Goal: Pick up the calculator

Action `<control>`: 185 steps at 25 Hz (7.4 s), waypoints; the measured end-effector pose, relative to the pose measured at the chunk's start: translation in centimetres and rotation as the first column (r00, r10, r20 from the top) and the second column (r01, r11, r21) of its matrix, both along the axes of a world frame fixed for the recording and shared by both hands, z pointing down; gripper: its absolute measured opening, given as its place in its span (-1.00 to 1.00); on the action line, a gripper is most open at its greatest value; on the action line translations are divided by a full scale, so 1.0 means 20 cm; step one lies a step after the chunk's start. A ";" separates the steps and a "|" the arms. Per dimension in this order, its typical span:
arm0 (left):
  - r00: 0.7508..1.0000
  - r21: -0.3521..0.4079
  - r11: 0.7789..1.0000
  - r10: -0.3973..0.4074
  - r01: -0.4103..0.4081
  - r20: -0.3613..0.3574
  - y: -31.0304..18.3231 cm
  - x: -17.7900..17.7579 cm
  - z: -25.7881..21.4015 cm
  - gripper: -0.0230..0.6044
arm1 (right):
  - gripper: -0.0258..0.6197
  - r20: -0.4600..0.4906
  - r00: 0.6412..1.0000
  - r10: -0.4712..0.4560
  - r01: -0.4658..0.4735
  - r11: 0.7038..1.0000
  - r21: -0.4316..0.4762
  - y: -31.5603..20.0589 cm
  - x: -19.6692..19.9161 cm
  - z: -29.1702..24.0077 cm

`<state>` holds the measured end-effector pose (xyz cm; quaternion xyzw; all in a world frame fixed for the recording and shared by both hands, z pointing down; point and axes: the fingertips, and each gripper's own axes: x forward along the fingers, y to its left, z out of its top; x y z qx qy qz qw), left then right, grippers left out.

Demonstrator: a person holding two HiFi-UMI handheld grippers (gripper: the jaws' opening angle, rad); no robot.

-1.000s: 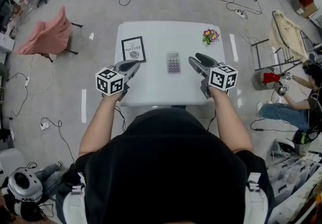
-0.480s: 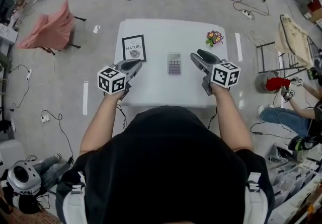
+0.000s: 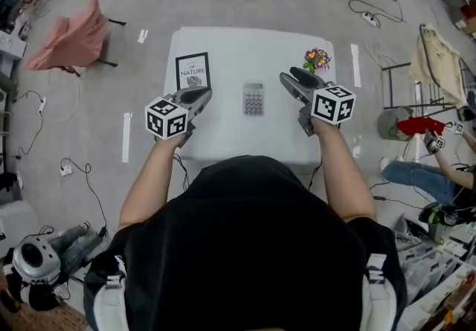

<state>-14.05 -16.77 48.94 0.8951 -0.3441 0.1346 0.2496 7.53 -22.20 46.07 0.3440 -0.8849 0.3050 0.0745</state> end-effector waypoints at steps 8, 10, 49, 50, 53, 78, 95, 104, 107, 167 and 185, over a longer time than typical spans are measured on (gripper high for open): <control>1.000 -0.027 1.000 -0.015 0.015 -0.003 -0.08 0.04 0.05 -0.87 | -0.28 -0.006 1.000 -0.017 0.017 1.000 -0.021 -0.13 0.02 0.04; 1.000 -0.033 0.999 -0.017 0.017 -0.002 -0.07 0.04 0.06 -0.87 | -0.28 -0.010 1.000 -0.020 0.020 0.999 -0.032 -0.12 0.02 0.07; 0.999 -0.384 0.922 -0.038 0.040 0.013 -0.07 0.23 0.96 -0.87 | -0.28 -0.078 0.967 -0.243 0.193 0.898 -0.394 -0.40 -0.13 1.23; 0.999 -0.391 0.920 -0.036 0.038 0.014 -0.05 0.25 0.98 -0.87 | -0.28 -0.078 0.965 -0.251 0.200 0.894 -0.400 -0.40 -0.13 1.25; 0.999 -0.408 0.912 -0.027 0.032 0.018 -0.03 0.28 1.04 -0.87 | -0.28 -0.081 0.957 -0.278 0.220 0.881 -0.420 -0.38 -0.15 1.32; 0.998 -0.571 0.819 0.058 -0.048 -0.001 0.13 0.54 1.41 -0.87 | -0.28 -0.006 0.853 -0.522 0.446 0.735 -0.511 -0.35 -0.33 1.57; 0.998 -0.606 0.793 0.066 -0.063 -0.017 0.13 0.55 1.44 -0.87 | -0.41 0.084 0.761 -0.643 0.540 0.556 -0.631 -0.22 -0.40 1.59; 0.997 -0.620 0.781 0.078 -0.071 -0.016 0.14 0.57 1.45 -0.87 | -0.56 0.214 0.849 -0.483 0.486 0.555 -0.675 -0.23 -0.47 1.57; 0.996 -0.618 0.782 0.088 -0.080 -0.017 0.14 0.57 1.44 -0.87 | -0.57 0.218 0.861 -0.459 0.472 0.564 -0.677 -0.23 -0.47 1.56; 0.993 -0.322 0.940 0.120 -0.114 0.000 0.15 0.37 0.68 -0.87 | -0.57 0.184 0.943 -0.279 0.330 0.864 -0.380 -0.03 -0.07 0.52; 0.993 -0.223 0.968 0.121 -0.114 0.015 0.27 0.31 0.43 -0.87 | -0.57 0.230 0.943 -0.239 0.295 0.923 -0.249 0.22 0.11 0.24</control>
